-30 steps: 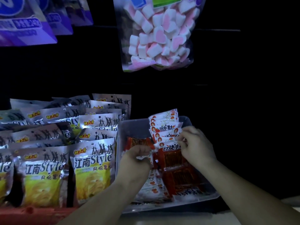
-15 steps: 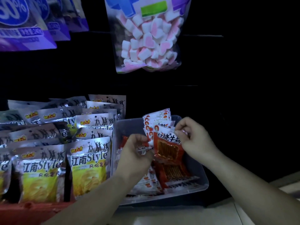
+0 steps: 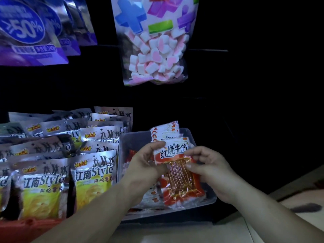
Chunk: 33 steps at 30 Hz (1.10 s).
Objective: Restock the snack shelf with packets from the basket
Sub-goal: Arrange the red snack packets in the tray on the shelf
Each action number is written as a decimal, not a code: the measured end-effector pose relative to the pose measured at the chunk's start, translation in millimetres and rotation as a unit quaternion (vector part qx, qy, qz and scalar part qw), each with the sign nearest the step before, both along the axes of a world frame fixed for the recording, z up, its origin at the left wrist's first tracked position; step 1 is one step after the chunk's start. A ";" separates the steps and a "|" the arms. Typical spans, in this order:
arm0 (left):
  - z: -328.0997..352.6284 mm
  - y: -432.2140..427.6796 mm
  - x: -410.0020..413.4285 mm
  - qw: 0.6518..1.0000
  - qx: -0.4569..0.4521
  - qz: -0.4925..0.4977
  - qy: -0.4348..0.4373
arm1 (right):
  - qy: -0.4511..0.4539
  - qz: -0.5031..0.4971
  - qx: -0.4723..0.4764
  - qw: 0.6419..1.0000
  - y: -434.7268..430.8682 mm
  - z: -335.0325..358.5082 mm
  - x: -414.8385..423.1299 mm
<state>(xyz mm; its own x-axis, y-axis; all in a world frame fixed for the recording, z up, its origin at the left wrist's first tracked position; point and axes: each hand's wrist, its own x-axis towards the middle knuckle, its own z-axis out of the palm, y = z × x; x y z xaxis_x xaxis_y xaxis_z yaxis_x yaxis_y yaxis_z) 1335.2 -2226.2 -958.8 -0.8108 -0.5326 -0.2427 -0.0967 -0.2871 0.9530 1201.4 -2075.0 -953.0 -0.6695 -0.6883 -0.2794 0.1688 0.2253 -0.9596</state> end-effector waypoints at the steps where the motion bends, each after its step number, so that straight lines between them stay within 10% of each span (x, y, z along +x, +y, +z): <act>1: -3.7 0.1 -0.9 1.000 -0.007 0.004 0.000 | 0.013 0.005 0.014 1.000 0.8 -3.5 0.1; 16: -2.4 -3.5 -0.7 0.998 -0.021 0.057 -0.012 | 0.022 0.062 0.021 0.998 -11.5 -8.5 -2.0; 22: -15.5 6.5 2.8 0.999 -0.019 -0.004 -0.040 | 0.036 -0.114 -0.023 0.993 -22.9 -17.8 -1.9; 33: -17.2 2.7 3.1 0.996 0.074 -0.044 0.012 | 0.044 0.002 0.025 0.999 -0.7 -15.5 -10.5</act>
<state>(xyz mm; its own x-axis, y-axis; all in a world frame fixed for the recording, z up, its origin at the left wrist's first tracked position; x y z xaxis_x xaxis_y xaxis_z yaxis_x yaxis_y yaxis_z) 1338.3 -2223.5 -976.0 -0.8596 -0.4185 -0.2933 -0.1062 -0.4152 0.9035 1191.0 -2075.7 -968.4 -0.6905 -0.6774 -0.2536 0.0841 0.2731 -0.9583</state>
